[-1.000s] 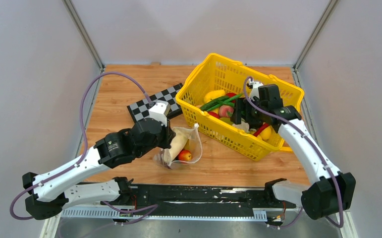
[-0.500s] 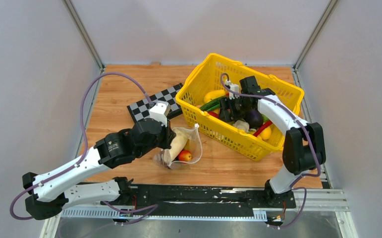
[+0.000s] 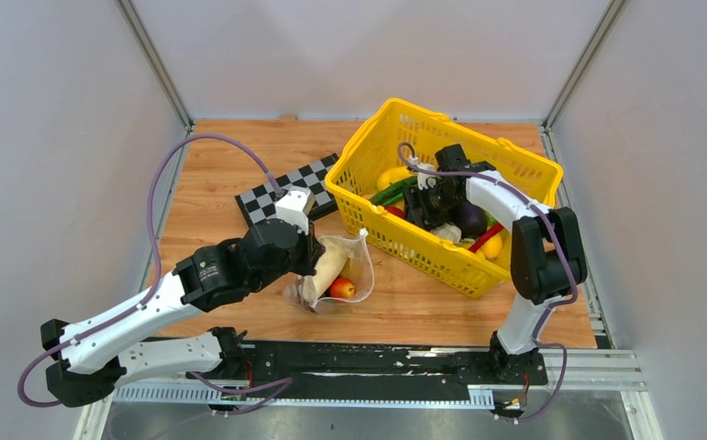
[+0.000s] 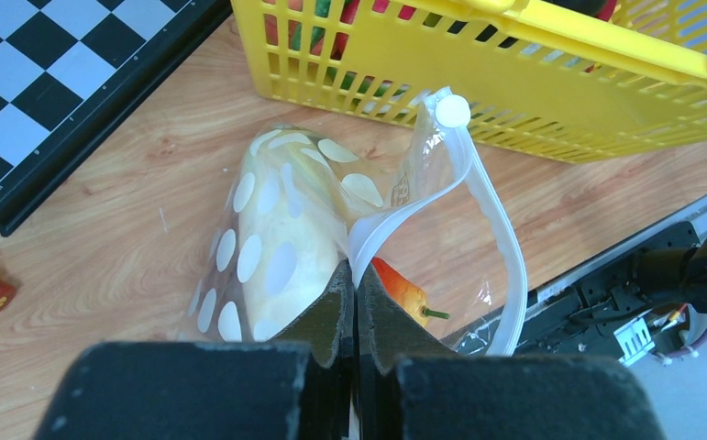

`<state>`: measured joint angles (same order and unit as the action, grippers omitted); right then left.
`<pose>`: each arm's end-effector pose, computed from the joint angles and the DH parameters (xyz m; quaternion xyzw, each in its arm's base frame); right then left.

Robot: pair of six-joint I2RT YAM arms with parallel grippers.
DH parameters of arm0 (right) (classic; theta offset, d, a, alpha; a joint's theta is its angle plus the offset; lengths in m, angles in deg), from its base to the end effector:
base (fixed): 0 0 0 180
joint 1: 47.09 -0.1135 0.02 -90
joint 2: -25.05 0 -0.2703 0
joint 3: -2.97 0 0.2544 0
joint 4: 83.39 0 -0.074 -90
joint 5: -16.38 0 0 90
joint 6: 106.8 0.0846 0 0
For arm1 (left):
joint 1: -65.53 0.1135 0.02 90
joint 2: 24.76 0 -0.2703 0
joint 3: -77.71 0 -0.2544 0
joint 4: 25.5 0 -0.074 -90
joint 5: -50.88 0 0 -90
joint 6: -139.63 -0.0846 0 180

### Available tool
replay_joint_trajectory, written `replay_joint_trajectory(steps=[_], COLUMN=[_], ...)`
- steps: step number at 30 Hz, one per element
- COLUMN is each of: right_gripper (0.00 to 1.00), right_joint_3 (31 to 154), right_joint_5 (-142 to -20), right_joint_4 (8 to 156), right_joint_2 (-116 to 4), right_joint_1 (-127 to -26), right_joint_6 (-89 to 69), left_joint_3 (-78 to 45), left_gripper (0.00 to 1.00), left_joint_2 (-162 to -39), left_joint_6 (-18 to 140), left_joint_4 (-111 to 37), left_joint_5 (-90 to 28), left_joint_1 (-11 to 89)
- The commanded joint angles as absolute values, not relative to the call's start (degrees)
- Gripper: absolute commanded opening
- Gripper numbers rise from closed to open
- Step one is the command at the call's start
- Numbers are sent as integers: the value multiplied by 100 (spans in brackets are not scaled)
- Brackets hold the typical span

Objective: Place the food in the zip-top bag and seal the zipper
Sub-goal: Pick up the fake vegetable from the bin.

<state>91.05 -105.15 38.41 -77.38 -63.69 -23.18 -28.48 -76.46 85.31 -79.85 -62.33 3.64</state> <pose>0.3405 0.1477 0.1750 -0.2299 0.9240 0.2805 0.1215 0.1314 -0.1753 0.3404 0.0999 0.8574 -0.2398 0.4442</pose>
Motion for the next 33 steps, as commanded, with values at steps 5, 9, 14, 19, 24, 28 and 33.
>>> replay_joint_trajectory(steps=[5,9,14,19,24,28,33], right_gripper=[51,47,41,8,0,0,0], right_joint_3=[9015,8955,8859,8849,8870,8843,8877], right_joint_5=[-10628,-10684,-10453,-10523,-10501,-10307,-9640], right_joint_4=[3305,3240,3538,3545,3470,3490,3398], right_joint_2=[-7854,-7937,-8010,-7960,-7494,-6853,-6094], right_joint_1=[-6532,-6621,-6644,-6642,-6642,-6638,-6576], right_joint_6=[-2653,-2750,-2603,-2561,-2511,-2364,-2150], left_joint_3=[-2840,-2837,-2838,-2871,-2888,-2881,-2882], left_gripper=[0,0,0,0,0,0,0], left_joint_2=[-7602,-7588,-7595,-7596,-7581,-7577,-7577], left_joint_6=[8560,8561,8549,8566,8584,8589,8581], left_joint_4=[-7709,-7707,-7706,-7699,-7701,-7702,-7679], left_joint_5=[-6252,-6267,-6263,-6279,-6277,-6277,-6290], left_joint_1=[378,378,378,373,368,375,376])
